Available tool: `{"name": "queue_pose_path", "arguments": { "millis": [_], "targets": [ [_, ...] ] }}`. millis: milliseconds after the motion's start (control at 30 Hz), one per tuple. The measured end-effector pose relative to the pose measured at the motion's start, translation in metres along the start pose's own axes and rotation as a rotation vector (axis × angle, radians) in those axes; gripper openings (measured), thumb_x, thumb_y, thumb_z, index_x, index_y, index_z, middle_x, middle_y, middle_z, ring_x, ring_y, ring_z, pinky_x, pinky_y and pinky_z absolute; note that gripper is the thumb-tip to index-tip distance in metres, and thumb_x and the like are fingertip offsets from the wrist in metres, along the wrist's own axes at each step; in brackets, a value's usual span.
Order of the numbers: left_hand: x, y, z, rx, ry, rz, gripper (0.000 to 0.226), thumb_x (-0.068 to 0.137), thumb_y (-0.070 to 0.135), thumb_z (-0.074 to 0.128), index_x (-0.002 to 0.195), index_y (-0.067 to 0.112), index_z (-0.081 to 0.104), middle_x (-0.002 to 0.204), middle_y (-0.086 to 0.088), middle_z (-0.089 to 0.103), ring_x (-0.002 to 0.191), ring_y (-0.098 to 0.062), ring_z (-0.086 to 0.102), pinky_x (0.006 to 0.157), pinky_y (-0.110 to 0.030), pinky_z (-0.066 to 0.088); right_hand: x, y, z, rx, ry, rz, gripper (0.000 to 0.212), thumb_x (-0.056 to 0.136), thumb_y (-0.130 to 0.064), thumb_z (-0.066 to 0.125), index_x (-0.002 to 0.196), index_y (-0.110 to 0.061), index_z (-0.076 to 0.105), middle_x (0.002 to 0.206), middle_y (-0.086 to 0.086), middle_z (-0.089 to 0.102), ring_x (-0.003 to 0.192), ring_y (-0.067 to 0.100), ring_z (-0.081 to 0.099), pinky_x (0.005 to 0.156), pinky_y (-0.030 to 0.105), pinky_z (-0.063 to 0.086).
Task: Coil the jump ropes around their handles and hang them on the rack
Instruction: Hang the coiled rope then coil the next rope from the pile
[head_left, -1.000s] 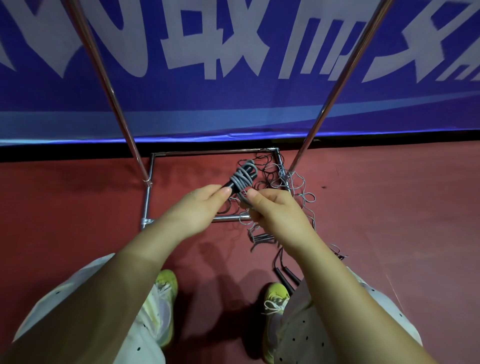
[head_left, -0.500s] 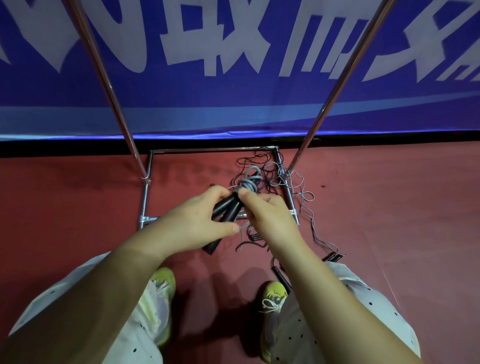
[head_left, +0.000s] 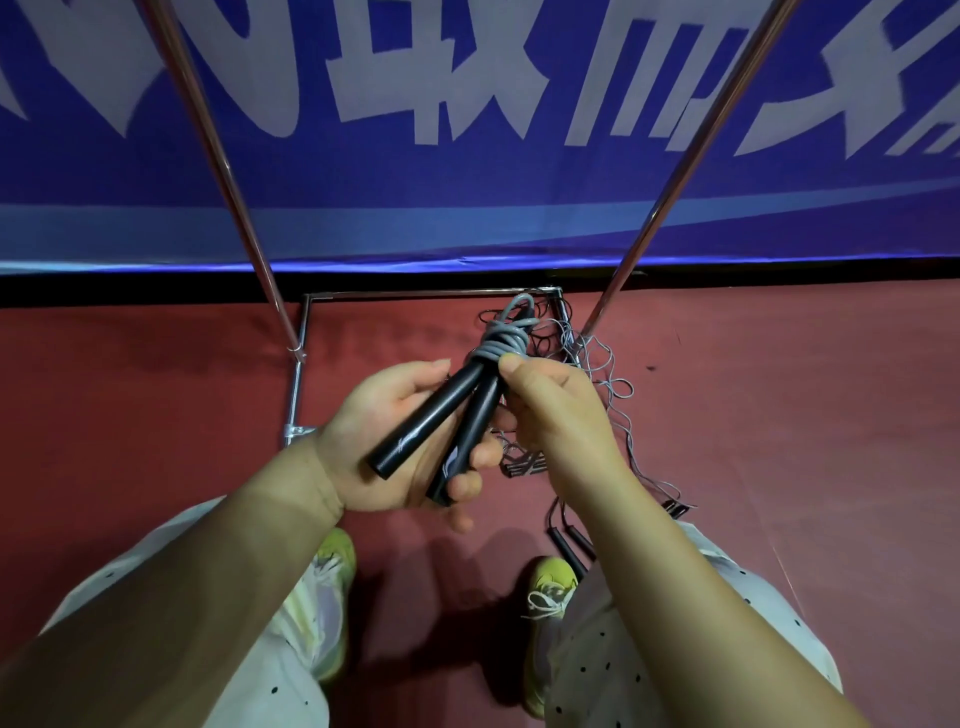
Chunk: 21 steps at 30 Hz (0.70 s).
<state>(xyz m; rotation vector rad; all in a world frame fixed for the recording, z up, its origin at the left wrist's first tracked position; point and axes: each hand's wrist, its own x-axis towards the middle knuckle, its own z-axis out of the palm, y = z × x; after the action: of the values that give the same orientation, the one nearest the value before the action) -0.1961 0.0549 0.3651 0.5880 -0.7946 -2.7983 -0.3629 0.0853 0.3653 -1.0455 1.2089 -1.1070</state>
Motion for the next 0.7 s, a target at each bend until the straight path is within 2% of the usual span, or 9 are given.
{"name": "queue_pose_path", "arguments": {
  "millis": [67, 133, 267, 367, 433, 500, 567, 633, 700],
  "targets": [
    [0.0, 0.004, 0.0, 0.038, 0.023, 0.01, 0.05, 0.062, 0.045, 0.077, 0.094, 0.007, 0.069, 0.075, -0.008, 0.056, 0.055, -0.022, 0.056, 0.054, -0.032, 0.051, 0.002, 0.0, -0.004, -0.055, -0.005, -0.043, 0.027, 0.079, -0.036, 0.056, 0.059, -0.019, 0.054, 0.048, -0.007, 0.042, 0.04, 0.001, 0.034, 0.042, 0.012, 0.027],
    [-0.005, 0.009, -0.005, 0.023, 0.031, 0.046, 0.046, 0.06, 0.04, 0.077, 0.092, 0.007, 0.069, 0.075, -0.007, 0.057, 0.054, -0.021, 0.055, 0.052, -0.03, 0.05, 0.004, 0.001, -0.009, -0.097, -0.024, -0.061, 0.023, 0.079, -0.032, 0.057, 0.06, -0.019, 0.055, 0.05, -0.011, 0.043, 0.044, 0.002, 0.036, 0.046, 0.013, 0.029],
    [-0.011, 0.011, -0.011, 0.024, 0.018, 0.079, 0.044, 0.063, 0.038, 0.072, 0.094, 0.007, 0.07, 0.076, -0.007, 0.058, 0.056, -0.02, 0.056, 0.054, -0.03, 0.05, 0.004, 0.003, -0.017, -0.055, -0.129, 0.048, 0.015, 0.077, -0.027, 0.057, 0.073, -0.014, 0.059, 0.06, 0.0, 0.048, 0.054, 0.013, 0.043, 0.056, 0.026, 0.038],
    [-0.014, 0.012, -0.01, 0.048, 0.075, 0.109, 0.045, 0.057, 0.039, 0.075, 0.09, 0.008, 0.071, 0.074, -0.007, 0.057, 0.053, -0.021, 0.055, 0.051, -0.03, 0.049, 0.005, 0.005, -0.022, -0.145, -0.225, 0.131, 0.027, 0.081, -0.039, 0.055, 0.073, -0.014, 0.061, 0.06, 0.001, 0.055, 0.06, 0.021, 0.047, 0.064, 0.033, 0.04],
    [-0.018, 0.014, -0.013, 0.039, 0.066, 0.123, 0.044, 0.06, 0.039, 0.074, 0.091, 0.008, 0.07, 0.074, -0.007, 0.057, 0.053, -0.021, 0.055, 0.051, -0.03, 0.049, 0.005, 0.005, -0.025, -0.231, -0.217, 0.147, 0.039, 0.08, -0.054, 0.052, 0.069, -0.018, 0.064, 0.065, 0.002, 0.064, 0.066, 0.031, 0.052, 0.069, 0.047, 0.045],
    [-0.022, 0.016, -0.017, 0.007, 0.012, 0.123, 0.042, 0.067, 0.037, 0.069, 0.096, 0.006, 0.069, 0.078, -0.008, 0.058, 0.056, -0.022, 0.056, 0.054, -0.032, 0.049, 0.005, 0.006, -0.025, -0.319, -0.201, 0.116, 0.049, 0.082, -0.059, 0.045, 0.069, -0.017, 0.067, 0.074, 0.004, 0.071, 0.079, 0.043, 0.059, 0.084, 0.057, 0.045],
    [-0.026, 0.016, -0.02, -0.005, 0.012, 0.129, 0.042, 0.068, 0.036, 0.068, 0.097, 0.006, 0.068, 0.078, -0.009, 0.058, 0.057, -0.022, 0.056, 0.054, -0.032, 0.049, 0.004, 0.005, -0.025, -0.331, -0.171, 0.077, 0.049, 0.089, -0.05, 0.044, 0.072, -0.01, 0.065, 0.074, 0.005, 0.072, 0.082, 0.037, 0.065, 0.086, 0.046, 0.047],
    [-0.026, 0.017, -0.018, 0.02, 0.133, 0.144, 0.042, 0.061, 0.038, 0.069, 0.09, 0.007, 0.07, 0.073, -0.008, 0.056, 0.051, -0.021, 0.053, 0.048, -0.03, 0.047, 0.003, 0.004, -0.025, -0.255, -0.141, 0.051, 0.039, 0.096, -0.033, 0.047, 0.074, -0.006, 0.062, 0.064, 0.003, 0.067, 0.064, 0.022, 0.063, 0.065, 0.03, 0.048],
    [-0.023, 0.02, -0.017, 0.046, 0.305, 0.139, 0.04, 0.065, 0.039, 0.057, 0.083, 0.006, 0.069, 0.069, -0.008, 0.054, 0.047, -0.02, 0.051, 0.044, -0.027, 0.045, 0.002, 0.003, -0.023, -0.238, -0.134, 0.044, 0.032, 0.102, -0.019, 0.044, 0.078, -0.005, 0.061, 0.057, 0.002, 0.06, 0.051, 0.012, 0.056, 0.051, 0.018, 0.041]
  ]
}}
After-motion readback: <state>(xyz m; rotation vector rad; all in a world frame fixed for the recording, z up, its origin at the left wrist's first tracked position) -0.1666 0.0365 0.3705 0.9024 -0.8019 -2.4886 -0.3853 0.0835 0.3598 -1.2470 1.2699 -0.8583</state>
